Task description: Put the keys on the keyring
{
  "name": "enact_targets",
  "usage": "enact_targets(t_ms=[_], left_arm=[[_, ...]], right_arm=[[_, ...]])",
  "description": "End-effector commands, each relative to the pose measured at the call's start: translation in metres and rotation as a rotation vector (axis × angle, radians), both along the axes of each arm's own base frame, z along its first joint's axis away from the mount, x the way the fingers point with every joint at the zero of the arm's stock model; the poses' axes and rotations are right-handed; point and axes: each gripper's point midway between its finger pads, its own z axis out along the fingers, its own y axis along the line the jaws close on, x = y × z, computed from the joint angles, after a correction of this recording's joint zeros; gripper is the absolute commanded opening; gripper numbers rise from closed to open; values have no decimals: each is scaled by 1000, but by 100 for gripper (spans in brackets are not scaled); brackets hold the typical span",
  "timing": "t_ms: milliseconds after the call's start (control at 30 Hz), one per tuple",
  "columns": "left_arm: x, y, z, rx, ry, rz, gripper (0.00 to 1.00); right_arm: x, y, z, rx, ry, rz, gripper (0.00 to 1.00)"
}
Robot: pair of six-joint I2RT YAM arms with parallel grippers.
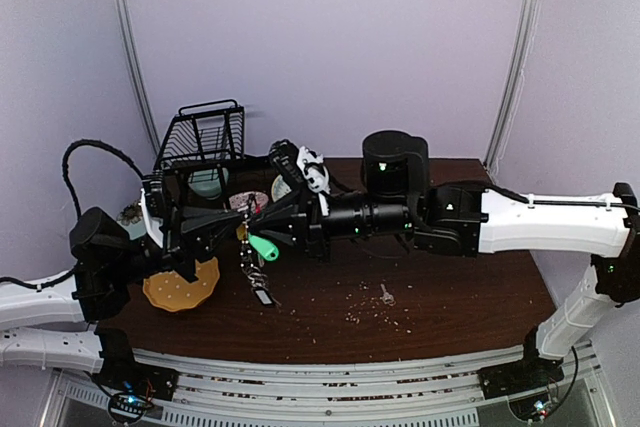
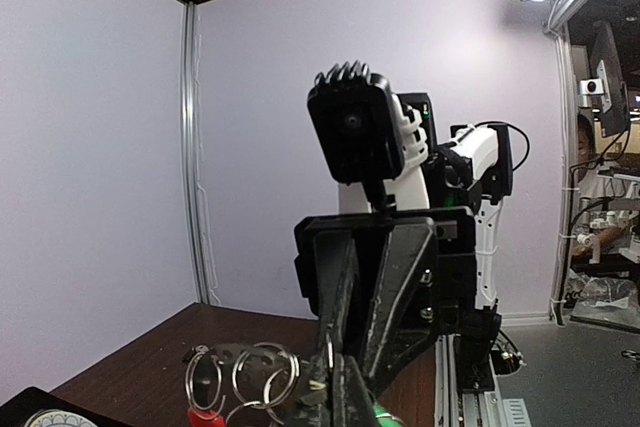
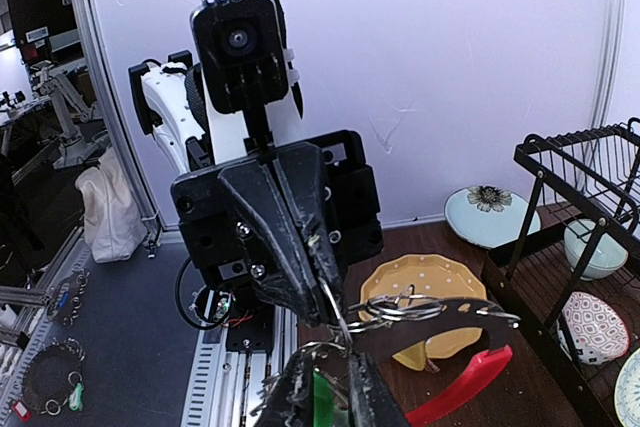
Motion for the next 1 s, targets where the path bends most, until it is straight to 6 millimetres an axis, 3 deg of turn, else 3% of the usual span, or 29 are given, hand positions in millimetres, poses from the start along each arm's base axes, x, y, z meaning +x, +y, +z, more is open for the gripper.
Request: enact_targets(t_ms=[0, 333, 733, 967], left_arm=[[-6, 8, 32, -74, -69, 7, 0], [-7, 7, 32, -72, -70, 2, 0], [-6, 6, 31, -69, -68, 1, 0], [-4, 5, 29, -61, -61, 3, 0]], right_arm=[[0, 0, 40, 120, -17, 3, 12], [2, -3, 42, 121, -28, -17, 19], [0, 2, 38, 102, -33, 12, 0], [-4, -4, 41, 92, -59, 25, 0]])
